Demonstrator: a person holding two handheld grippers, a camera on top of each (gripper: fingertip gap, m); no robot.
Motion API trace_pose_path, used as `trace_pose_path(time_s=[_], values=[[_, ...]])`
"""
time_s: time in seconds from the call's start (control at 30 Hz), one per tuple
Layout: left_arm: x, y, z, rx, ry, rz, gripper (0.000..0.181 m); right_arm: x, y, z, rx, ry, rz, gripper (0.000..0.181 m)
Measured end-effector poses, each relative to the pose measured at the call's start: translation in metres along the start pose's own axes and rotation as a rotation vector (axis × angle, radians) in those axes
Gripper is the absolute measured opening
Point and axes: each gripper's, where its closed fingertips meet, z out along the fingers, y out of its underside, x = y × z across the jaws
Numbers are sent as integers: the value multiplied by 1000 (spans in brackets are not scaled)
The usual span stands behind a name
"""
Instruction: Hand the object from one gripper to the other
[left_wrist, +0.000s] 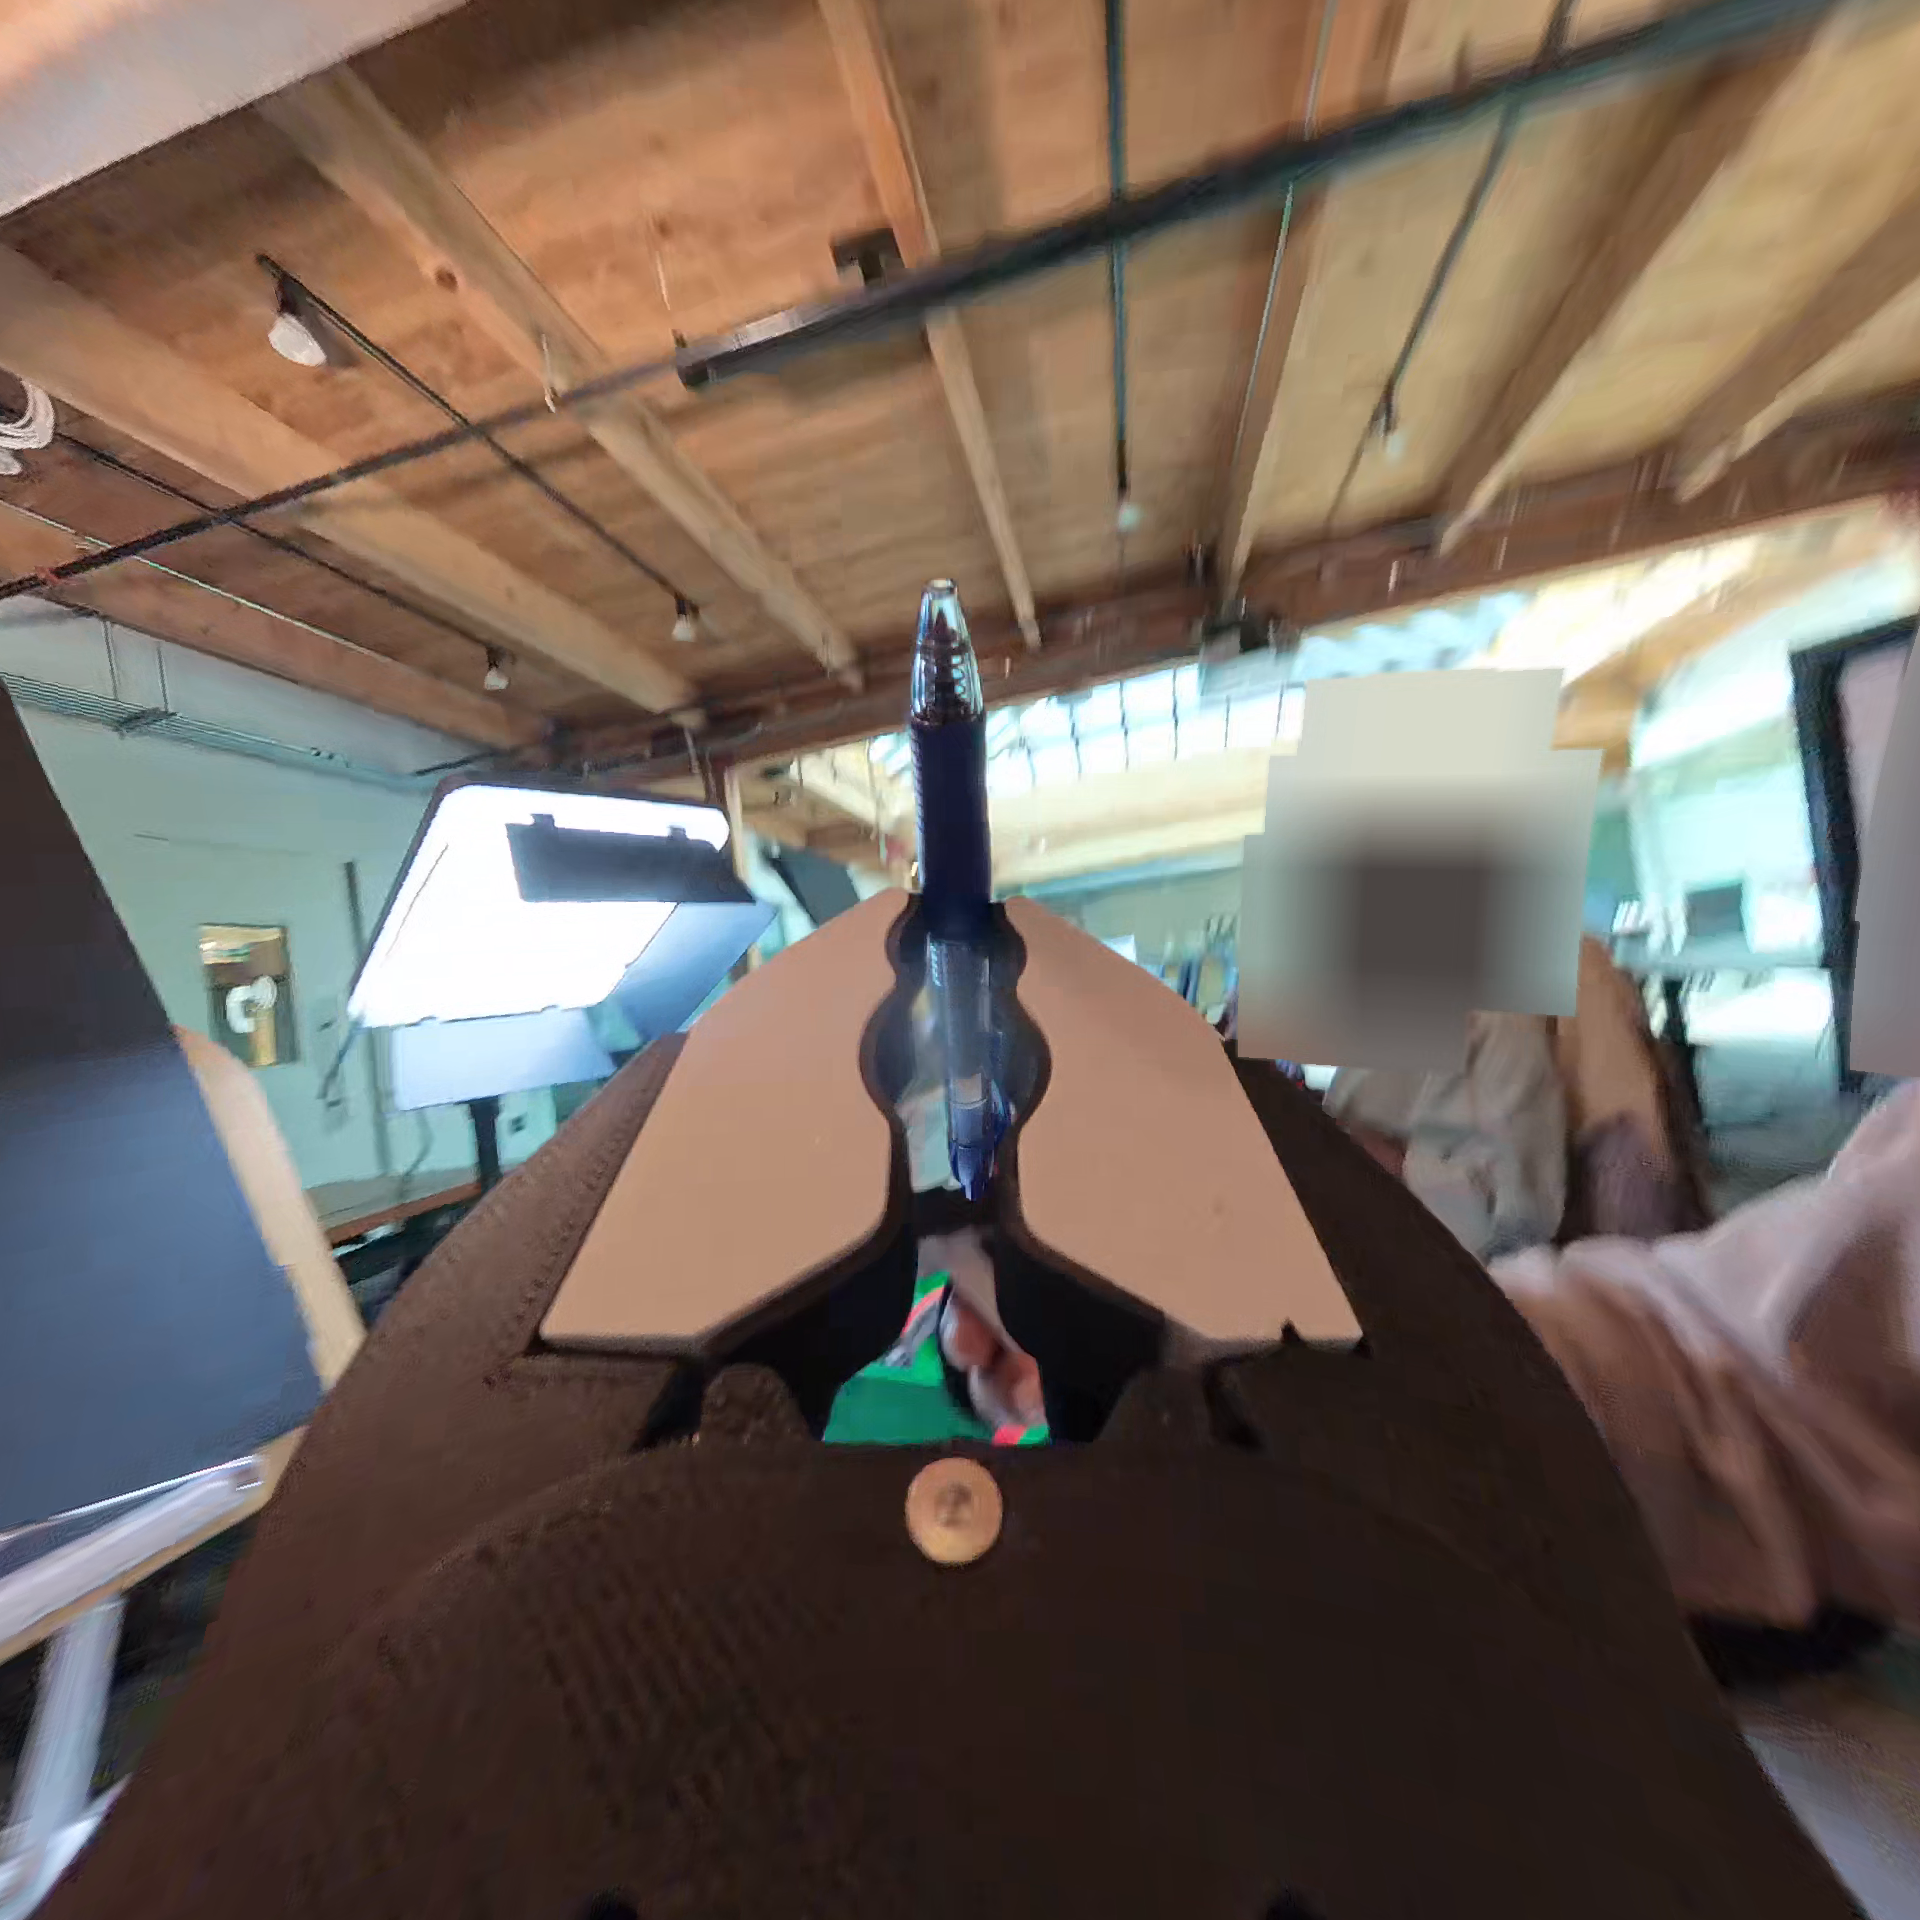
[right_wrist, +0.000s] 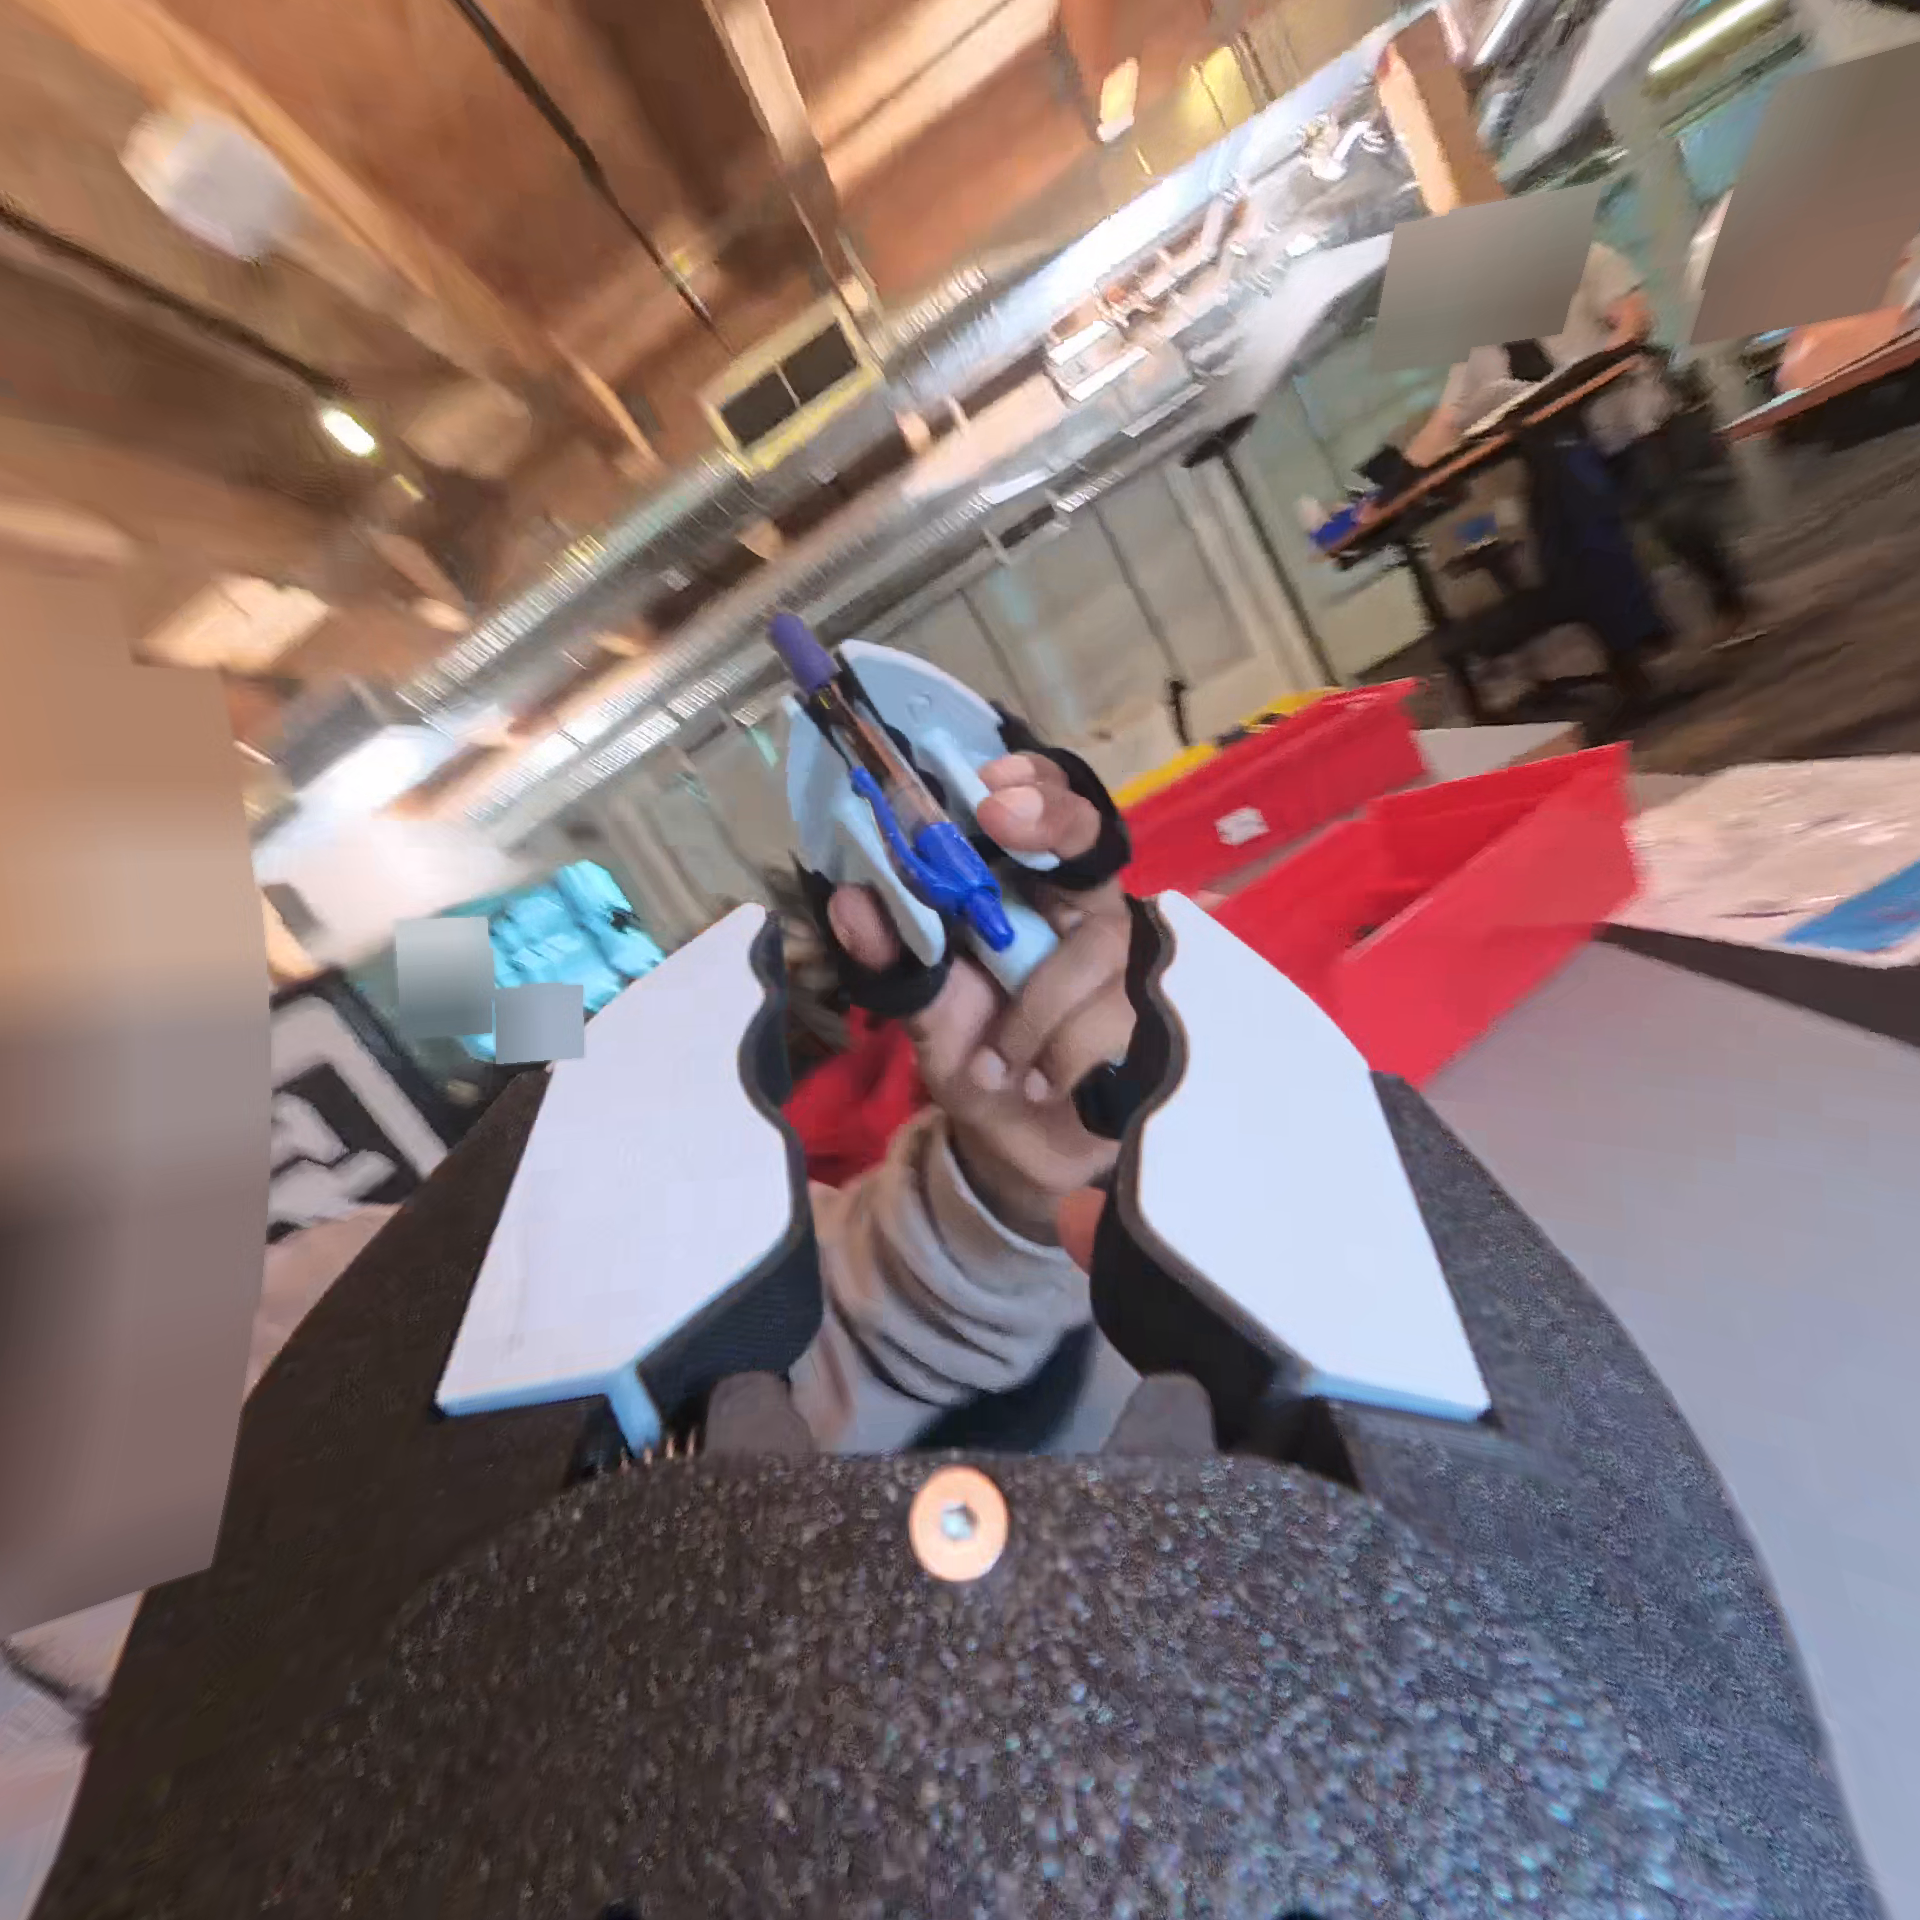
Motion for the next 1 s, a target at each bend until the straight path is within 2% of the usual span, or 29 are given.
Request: trace_pose_path(time_s=[0.07,0.13,0.27,0.33,0.47,0.5,0.57,0.67,0.77,0.87,0.93,1.0], values=[[-2,2,0,84,-15,-109,11,-2,5,6,42,-76,105,64],[-2,9,1,102,-36,-118,11,-6,6,11,107,-111,131,57],[6,24,5,91,-37,-56,11,-12,-14,4,274,-109,151,18],[9,32,7,55,-25,-38,11,-14,-27,-5,332,-96,109,16],[15,49,10,-36,66,-85,10,-25,-38,-13,269,-38,-107,16],[16,58,10,-98,105,-124,8,-34,-42,-15,241,-43,-188,16],[12,74,5,-219,168,-246,20,-47,-55,-25,218,12,-381,16],[-7,90,-5,-323,172,-513,34,-58,-68,-38,163,204,-784,16],[-22,86,-7,-242,150,-762,36,-61,-72,-45,103,456,-1305,16],[-20,79,0,-147,167,-951,37,-54,-56,-38,-25,641,-1843,16],[-13,76,7,-122,188,-1038,41,-42,-34,-27,-137,677,-2159,16],[-12,78,11,-126,167,-1079,42,-28,-10,-15,-218,640,-2324,17]])
